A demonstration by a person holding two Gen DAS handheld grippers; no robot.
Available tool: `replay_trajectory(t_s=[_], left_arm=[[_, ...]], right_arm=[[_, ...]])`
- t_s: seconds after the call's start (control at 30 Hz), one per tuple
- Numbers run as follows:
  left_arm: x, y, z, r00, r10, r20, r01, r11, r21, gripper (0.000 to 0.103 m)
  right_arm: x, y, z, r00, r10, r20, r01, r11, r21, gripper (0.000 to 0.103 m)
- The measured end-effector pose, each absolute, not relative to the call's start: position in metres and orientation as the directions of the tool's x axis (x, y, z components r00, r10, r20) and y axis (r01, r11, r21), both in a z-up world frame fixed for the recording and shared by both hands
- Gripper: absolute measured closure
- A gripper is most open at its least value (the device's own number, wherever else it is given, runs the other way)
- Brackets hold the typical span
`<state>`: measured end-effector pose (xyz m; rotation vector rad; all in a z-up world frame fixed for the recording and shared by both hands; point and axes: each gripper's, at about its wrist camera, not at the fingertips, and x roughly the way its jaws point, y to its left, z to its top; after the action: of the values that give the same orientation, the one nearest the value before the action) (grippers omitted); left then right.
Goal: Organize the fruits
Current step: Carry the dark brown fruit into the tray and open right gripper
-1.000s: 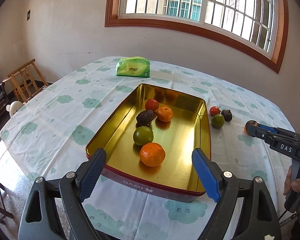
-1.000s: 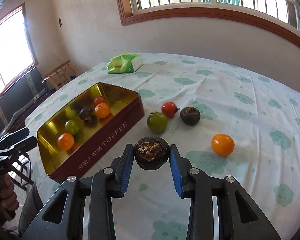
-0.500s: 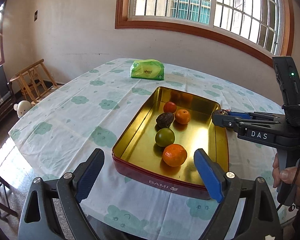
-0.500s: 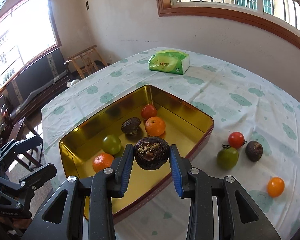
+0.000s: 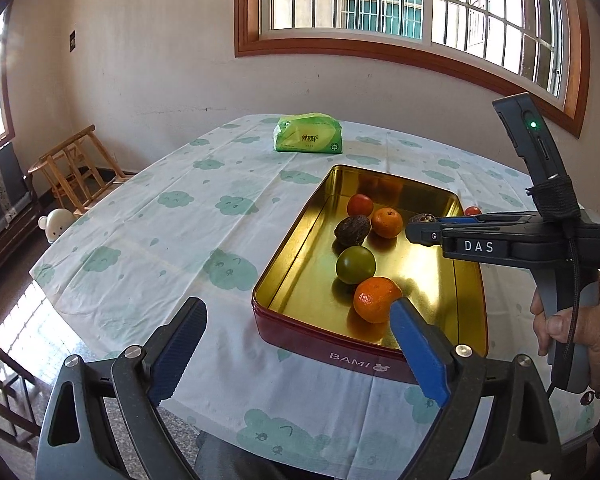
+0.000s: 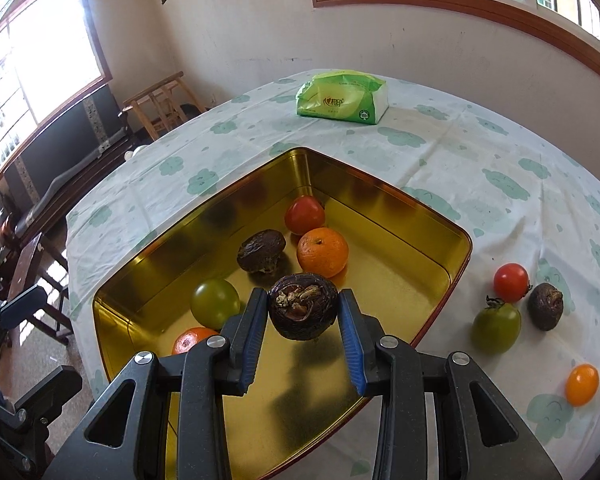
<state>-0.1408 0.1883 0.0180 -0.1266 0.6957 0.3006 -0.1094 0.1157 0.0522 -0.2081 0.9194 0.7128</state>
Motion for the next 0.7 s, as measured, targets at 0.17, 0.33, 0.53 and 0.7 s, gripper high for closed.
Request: replay_trajectory(t_s=[0.17,0.33,0.53,0.7], left_arm=[[-0.141,0.189,0.015,0.722,0.232,-0.652,-0.313,0.95,-0.009,0.011],[-0.141,0.188,0.013,0.716,0.229,-0.659,-0.309,0.951,-0.005,0.011],[-0.14,0.185,0.011,0.709,0.231,-0.666,-0.303,0.953,0.008,0.01],[-0.14,0.182,0.012,0.705,0.234,-0.669,-0.298,0.954,0.019,0.01]], right_arm=[[-0.087,0.113,0.053,0.391,0.478,-0.787,-0.64,0.756,0.141,0.066],[-0.08,0.119,0.054,0.39,0.484,-0.783,-0.64,0.754,0.147,0.065],[-0.087,0.095,0.061,0.397,0.508,-0.765,-0.641,0.75,0.165,0.064],[-0.079,0.109,0.07,0.409,0.536,-0.738,-0.637,0.747,0.189,0.058]])
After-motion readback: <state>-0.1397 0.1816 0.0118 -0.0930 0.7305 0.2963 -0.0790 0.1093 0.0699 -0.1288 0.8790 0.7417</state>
